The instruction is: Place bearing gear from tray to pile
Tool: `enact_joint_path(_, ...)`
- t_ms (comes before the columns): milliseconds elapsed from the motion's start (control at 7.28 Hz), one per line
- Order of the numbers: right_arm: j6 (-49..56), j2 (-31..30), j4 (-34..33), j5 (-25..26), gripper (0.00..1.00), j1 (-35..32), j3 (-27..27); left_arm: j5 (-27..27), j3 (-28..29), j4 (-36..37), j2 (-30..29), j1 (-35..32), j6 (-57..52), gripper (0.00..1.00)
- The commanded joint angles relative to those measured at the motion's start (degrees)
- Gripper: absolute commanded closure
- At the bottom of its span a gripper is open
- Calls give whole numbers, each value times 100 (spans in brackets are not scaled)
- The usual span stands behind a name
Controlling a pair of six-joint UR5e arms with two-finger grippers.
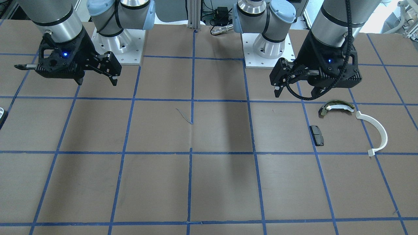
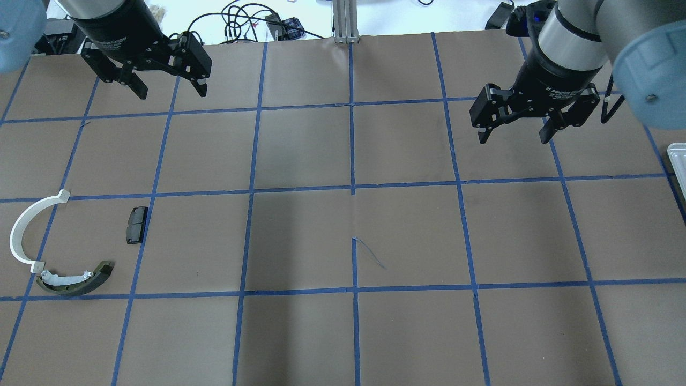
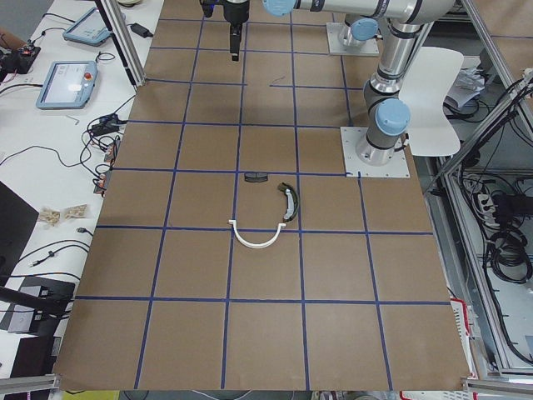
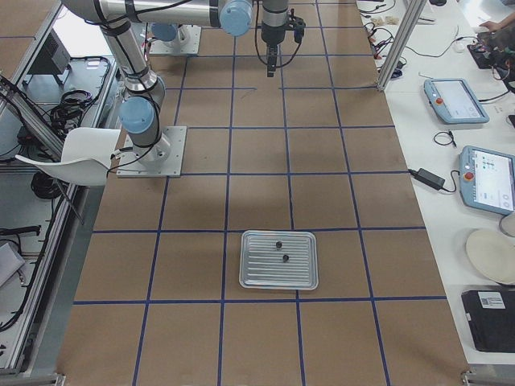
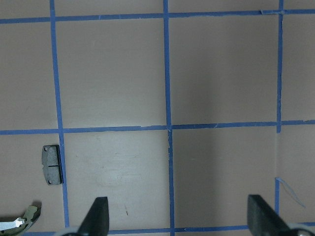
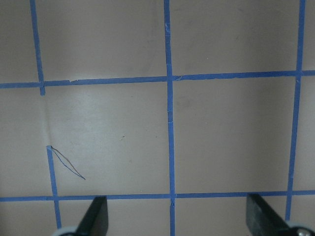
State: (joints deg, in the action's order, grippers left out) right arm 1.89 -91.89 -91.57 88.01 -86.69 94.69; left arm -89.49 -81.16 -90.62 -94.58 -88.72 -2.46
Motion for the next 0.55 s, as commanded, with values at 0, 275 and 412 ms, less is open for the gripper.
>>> enact_joint_path(0,1261,232,-53,-12,0,868,-3,-7,-13,-8,18,-5,0,0)
enact_joint_path(275,3211,530,-71,-21,0,1993,-12,-7,-5,0,10,4,0,0)
enact_joint_path(412,4039,767,-463,-20,0,2442,-12,-7,-13,0,9,4,0,0)
